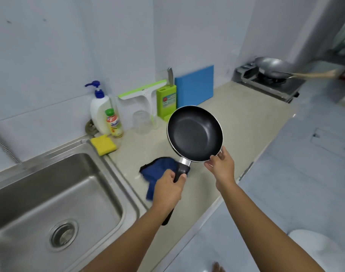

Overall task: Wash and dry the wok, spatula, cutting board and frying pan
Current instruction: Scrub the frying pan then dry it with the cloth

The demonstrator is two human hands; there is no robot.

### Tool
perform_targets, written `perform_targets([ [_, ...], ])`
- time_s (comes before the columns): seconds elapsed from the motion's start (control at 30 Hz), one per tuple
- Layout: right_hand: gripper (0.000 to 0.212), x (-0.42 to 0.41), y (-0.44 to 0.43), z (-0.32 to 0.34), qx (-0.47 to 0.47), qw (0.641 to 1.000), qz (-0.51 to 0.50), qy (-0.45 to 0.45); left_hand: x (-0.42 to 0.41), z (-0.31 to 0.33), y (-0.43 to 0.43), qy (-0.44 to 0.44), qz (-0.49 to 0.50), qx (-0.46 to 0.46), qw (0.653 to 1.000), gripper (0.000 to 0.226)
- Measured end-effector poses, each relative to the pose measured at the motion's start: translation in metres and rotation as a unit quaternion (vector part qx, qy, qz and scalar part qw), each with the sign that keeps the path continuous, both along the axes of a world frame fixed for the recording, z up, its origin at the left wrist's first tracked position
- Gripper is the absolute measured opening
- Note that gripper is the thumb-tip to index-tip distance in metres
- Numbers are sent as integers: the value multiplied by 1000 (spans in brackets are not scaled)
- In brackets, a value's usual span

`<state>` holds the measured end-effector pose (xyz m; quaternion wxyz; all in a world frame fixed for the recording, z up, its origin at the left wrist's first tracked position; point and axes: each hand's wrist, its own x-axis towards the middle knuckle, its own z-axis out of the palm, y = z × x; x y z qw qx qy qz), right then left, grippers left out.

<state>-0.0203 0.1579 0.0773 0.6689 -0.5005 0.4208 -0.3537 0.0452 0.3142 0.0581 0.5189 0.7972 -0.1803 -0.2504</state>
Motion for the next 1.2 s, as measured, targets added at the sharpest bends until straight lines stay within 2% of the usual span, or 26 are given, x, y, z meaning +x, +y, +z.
perform_targets([
  [0.17, 52, -21, -112, -6, -14, 999, 3, 36, -33, -3, -102, 36, -2, -3, 999, 31],
  [0.3, 43, -27, -194, -4, -55, 994, 33, 90, -58, -3, -179, 63, 38, -19, 997, 32],
  [0.57, 49, 6, -305, -6, -103, 979, 97, 146, -63, -12, -288, 87, 107, -5, 990, 34],
  [0.9, 38, 102, -391, -32, -217, 922, 196, 254, 3, -43, -381, 98, 196, 29, 975, 44],
  [1.03, 35, 133, -416, -42, -232, 903, 229, 281, 24, -52, -403, 102, 194, 51, 974, 43],
  [1.2, 35, 168, -436, -65, -260, 862, 309, 308, 42, -68, -426, 203, 178, 20, 963, 36],
])
